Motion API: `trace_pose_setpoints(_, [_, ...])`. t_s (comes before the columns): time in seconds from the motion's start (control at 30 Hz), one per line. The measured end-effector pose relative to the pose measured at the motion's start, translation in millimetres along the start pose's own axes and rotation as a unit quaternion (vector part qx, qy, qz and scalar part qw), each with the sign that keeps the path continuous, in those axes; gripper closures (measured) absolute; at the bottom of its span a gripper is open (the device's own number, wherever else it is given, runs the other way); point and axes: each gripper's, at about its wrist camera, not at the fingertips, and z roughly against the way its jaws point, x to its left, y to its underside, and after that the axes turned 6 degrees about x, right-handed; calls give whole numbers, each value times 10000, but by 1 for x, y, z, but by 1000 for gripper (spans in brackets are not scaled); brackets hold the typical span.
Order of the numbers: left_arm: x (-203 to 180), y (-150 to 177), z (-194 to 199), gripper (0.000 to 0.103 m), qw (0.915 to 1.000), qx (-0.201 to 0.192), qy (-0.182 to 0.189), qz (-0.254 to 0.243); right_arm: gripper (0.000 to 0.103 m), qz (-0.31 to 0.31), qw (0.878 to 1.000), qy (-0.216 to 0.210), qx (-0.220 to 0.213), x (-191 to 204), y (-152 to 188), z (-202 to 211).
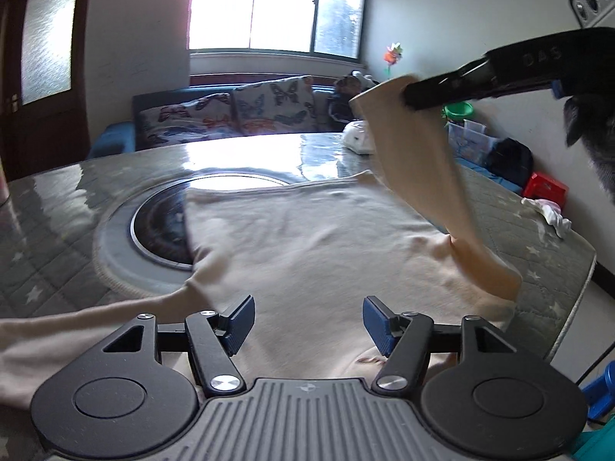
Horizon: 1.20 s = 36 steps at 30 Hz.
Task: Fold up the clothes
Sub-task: 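Lift the sleeve with the right gripper and fold it across the sweatshirt body, then open the right gripper to lay the sleeve on the body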
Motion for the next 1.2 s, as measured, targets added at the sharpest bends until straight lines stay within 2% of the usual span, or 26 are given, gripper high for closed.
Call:
trace_pose_setpoints(0.23, [9, 6, 2, 37, 9998, 4, -55, 197, 90, 302, 9974, -379, 535, 36, 3, -39])
trace_pose_setpoints(0.37, [11, 5, 4, 37, 9997, 6, -94, 205, 85, 368, 9966, -392, 617, 35, 6, -37])
trace_pose_setpoints(0.57, [11, -1, 5, 37, 9998, -77, -88, 186, 85, 198, 9967, 10, 788, 11, 28, -27])
trace_pose_setpoints(0.73, [-1, -9, -1, 39, 9999, -96, 116, 54, 85, -93, 9919, 357, 1213, -17, 72, -26])
trace_pose_setpoints(0.83, [-8, -10, -10, 39, 9997, -3, 242, -39, 85, -304, 9893, 529, 1323, -29, 95, -25])
trace_pose_setpoints(0.9, [-11, -9, -18, 43, 9995, 93, 293, -84, 85, -396, 9877, 719, 1330, -37, 107, -23])
trace_pose_setpoints(1.0, [-10, -6, -29, 45, 9991, 329, 256, -78, 83, -590, 9880, 690, 1249, -45, 112, -16])
trace_pose_setpoints(1.1, [-6, -4, -31, 47, 9989, 429, 203, -54, 83, -372, 9911, 758, 1032, -41, 105, -11])
trace_pose_setpoints(1.2, [-5, -8, -27, 47, 9990, 376, 223, 18, 83, -237, 9944, 635, 810, -38, 92, -16])
